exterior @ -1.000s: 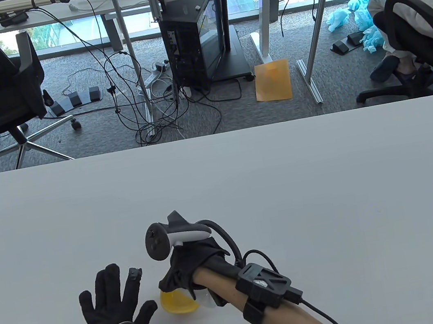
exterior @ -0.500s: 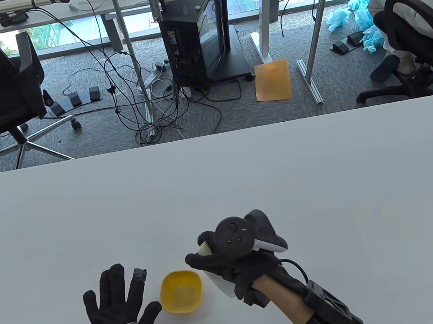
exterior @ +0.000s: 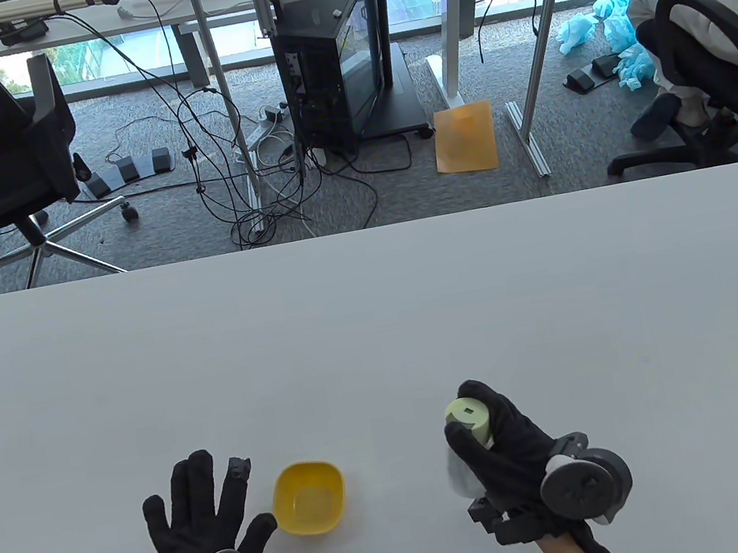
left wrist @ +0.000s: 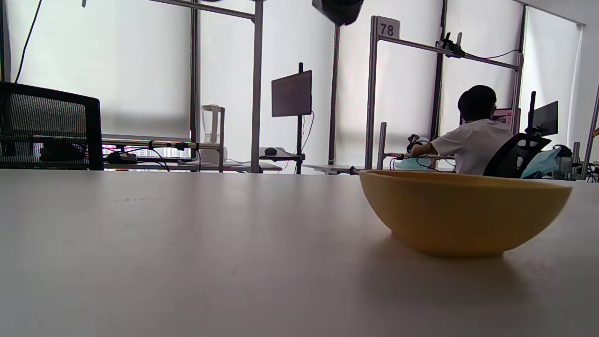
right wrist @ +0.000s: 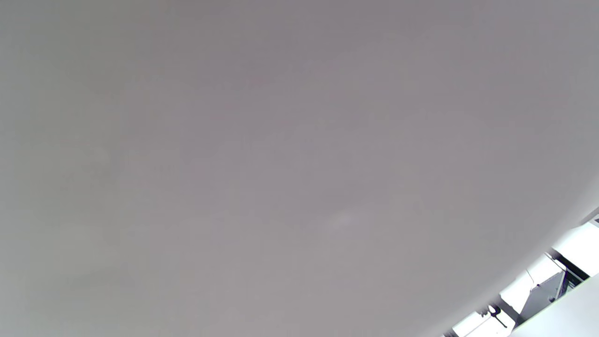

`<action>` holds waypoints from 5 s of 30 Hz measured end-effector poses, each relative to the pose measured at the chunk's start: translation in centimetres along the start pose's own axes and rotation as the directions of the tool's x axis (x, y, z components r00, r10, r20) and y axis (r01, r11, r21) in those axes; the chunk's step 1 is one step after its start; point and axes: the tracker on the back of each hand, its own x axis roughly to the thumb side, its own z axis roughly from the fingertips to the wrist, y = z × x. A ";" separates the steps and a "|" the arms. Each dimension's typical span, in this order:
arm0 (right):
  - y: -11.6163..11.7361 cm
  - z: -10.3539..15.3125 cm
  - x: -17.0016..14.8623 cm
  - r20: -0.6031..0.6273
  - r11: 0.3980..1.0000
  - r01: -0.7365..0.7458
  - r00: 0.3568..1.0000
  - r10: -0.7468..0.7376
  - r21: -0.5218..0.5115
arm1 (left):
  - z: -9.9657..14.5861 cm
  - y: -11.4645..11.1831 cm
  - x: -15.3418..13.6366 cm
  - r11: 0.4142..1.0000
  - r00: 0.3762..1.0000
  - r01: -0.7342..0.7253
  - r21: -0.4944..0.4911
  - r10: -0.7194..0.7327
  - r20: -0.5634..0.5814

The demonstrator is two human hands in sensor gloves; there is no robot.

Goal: Invert dispenser and press with thumb onto small dish

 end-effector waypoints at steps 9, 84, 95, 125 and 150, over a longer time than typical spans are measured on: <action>-0.4 0.5 -0.3 0.016 1.000 0.016 1.000 -0.015 -0.025 | -0.2 -0.1 0.1 1.000 1.000 0.006 -0.014 -0.006 -0.002; 28.0 -7.0 9.2 0.403 -0.442 -0.200 0.806 0.433 0.874 | 0.1 0.6 -1.1 0.999 0.999 -0.039 0.006 0.039 -0.018; 27.9 -6.4 10.0 0.434 -0.451 -0.233 0.800 0.415 0.862 | 0.1 0.6 -1.0 0.999 0.999 -0.038 0.007 0.038 -0.013; 13.2 -8.3 7.0 0.105 0.342 -0.176 0.970 0.217 0.923 | 0.1 0.5 -0.6 0.999 0.999 -0.033 0.008 0.033 0.001; 0.6 -0.1 0.1 -0.043 0.954 -0.112 0.991 0.129 0.277 | -0.1 -0.3 -0.2 1.000 1.000 0.002 -0.027 -0.002 -0.004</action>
